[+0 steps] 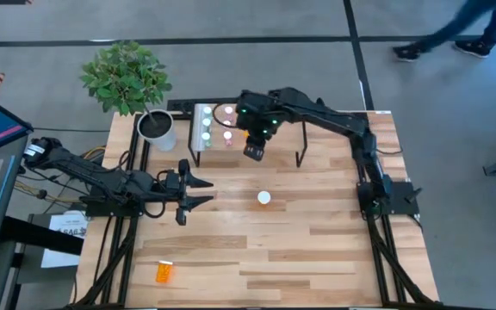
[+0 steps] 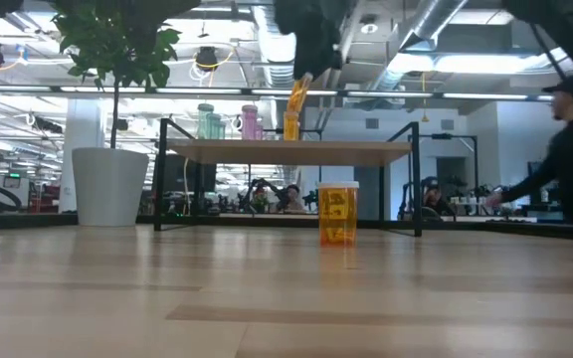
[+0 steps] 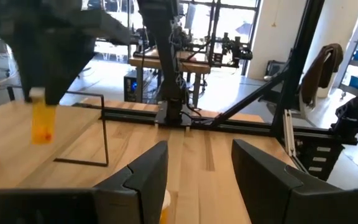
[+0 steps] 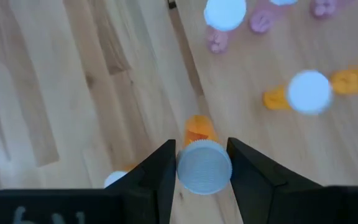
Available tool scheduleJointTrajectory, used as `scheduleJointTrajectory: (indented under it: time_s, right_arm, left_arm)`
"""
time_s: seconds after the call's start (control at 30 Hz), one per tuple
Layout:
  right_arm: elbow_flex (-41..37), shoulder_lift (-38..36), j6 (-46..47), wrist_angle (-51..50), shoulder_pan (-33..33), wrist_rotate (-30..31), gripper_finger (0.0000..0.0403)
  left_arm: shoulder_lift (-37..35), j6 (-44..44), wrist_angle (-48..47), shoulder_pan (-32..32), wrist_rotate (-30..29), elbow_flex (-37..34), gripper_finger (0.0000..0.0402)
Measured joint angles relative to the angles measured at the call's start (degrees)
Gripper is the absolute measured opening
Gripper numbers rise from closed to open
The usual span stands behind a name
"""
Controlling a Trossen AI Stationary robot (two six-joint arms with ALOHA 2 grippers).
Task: Pick and place medicine bottles onto shelf by color
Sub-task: Put the small orange pill bottle on the shelf aligned with the other orange pill bottles
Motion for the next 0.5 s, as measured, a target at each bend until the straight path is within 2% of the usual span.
scheduleJointTrajectory:
  time_s: [0.27, 0.5]
  right_arm:
    - [-0.7, 3.2, -2.0, 0.0, -2.3, -0.6, 0.0155]
    - [-0.7, 2.9, -1.9, 4.6, -2.8, -0.6, 0.0155]
  left_arm:
    - [0.0, 0.0, 0.0, 0.0, 0.0, 0.0, 0.0167]
    - [0.0, 0.3, 0.2, 0.0, 0.0, 0.0, 0.0167]
